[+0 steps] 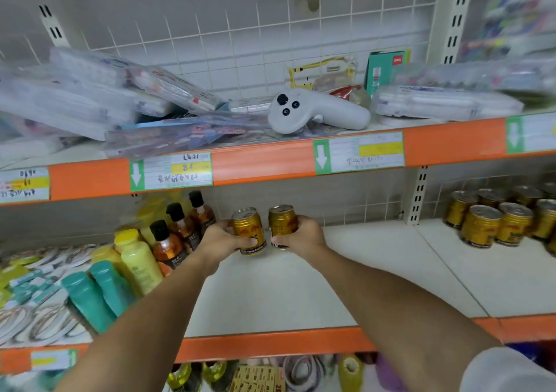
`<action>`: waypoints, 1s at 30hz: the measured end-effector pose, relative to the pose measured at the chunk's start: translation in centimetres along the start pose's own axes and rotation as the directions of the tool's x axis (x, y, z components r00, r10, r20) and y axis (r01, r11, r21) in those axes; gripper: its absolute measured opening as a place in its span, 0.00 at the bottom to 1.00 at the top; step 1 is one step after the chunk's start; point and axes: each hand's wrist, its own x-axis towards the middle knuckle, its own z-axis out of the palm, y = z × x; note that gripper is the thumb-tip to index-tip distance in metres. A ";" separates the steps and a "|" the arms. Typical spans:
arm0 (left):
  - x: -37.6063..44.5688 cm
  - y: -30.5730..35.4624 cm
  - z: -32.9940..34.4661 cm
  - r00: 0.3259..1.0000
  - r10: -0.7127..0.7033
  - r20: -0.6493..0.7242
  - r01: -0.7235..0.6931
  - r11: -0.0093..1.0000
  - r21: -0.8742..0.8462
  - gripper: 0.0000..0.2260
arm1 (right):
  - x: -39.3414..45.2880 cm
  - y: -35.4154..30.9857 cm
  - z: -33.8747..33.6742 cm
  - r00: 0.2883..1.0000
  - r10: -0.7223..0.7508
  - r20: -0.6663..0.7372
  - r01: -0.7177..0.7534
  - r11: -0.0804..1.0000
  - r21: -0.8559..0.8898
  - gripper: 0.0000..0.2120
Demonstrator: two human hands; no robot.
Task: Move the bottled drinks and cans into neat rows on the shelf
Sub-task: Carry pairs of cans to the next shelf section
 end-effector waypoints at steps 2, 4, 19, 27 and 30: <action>-0.7 0.5 1.2 0.999 0.015 0.031 -0.015 1.000 0.003 0.28 | -0.7 0.2 -1.6 0.999 -0.014 -0.042 0.014 1.000 -0.009 0.23; -1.5 1.1 2.7 0.998 0.028 0.057 -0.028 1.000 -0.002 0.29 | -1.6 0.4 -3.3 0.996 -0.043 -0.073 0.041 0.999 -0.024 0.21; -8.4 7.1 16.0 0.980 0.091 0.177 -0.091 0.996 -0.010 0.28 | -8.2 3.3 -19.1 0.988 -0.101 -0.116 0.098 0.995 -0.030 0.24; -12.5 8.9 23.0 0.968 0.114 0.224 -0.113 0.993 -0.017 0.25 | -12.3 5.8 -26.6 0.980 -0.088 -0.181 0.084 0.996 -0.029 0.24; -13.7 9.5 25.5 0.962 0.121 0.243 -0.119 0.993 -0.024 0.24 | -13.8 6.7 -29.2 0.975 -0.087 -0.203 0.081 0.996 -0.035 0.24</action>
